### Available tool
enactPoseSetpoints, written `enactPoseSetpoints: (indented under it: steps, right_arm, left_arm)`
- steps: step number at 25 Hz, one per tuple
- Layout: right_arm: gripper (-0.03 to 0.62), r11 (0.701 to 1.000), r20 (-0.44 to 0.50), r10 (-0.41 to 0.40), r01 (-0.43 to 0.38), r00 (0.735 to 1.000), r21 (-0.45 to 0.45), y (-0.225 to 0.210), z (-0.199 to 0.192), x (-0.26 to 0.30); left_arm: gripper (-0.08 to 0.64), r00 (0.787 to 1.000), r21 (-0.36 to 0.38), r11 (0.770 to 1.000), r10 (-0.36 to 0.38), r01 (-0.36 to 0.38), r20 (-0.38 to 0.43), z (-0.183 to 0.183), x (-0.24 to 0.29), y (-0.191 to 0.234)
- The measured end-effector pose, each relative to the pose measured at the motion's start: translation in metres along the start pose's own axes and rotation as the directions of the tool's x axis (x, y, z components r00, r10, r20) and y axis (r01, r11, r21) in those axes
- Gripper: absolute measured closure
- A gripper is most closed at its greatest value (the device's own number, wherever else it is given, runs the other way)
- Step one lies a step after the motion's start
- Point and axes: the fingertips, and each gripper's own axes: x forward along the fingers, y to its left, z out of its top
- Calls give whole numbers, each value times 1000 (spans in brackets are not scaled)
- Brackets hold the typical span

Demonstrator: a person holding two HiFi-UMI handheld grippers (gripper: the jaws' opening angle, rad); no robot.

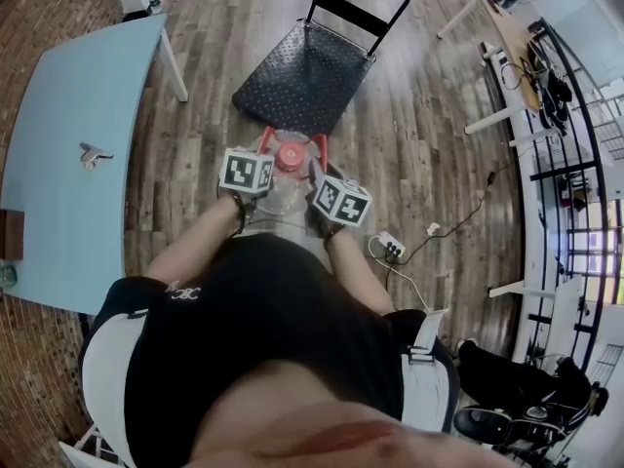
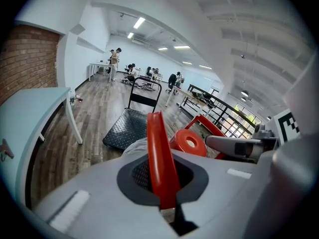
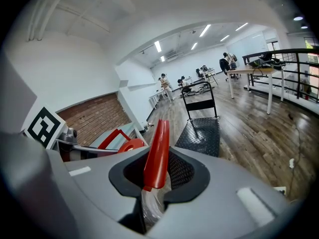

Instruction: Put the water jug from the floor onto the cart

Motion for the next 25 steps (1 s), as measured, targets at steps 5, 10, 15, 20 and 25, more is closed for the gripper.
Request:
enactPoseSetpoints:
  steps: [5,10,15,20,25]
  right_arm:
    - [509,1000,-11,-16,16,1000,1,4,-4,5]
    - [509,999,-24,-32,32,999,-4,10,-6,14]
    - [509,999,-37,-53,53,998,-10,20,-8,24]
    - [509,998,-23,-67,67,998,-5,27,-5,28]
    - [509,996,-2,-94,94,996,-8,35,-3,31]
  left_arm:
    - [558,1000,-2,1000,-13,13,-6,-2,-1,6]
    - [558,999,1,1000,-30,30,-12,-1,2,16]
    - [558,998,0,999,-53,53,-17,1,2,31]
    - [558,997,8,997,-79,79,-22,4,1,41]
    - [558,994,25,994,-103,104,-23,10,2,50]
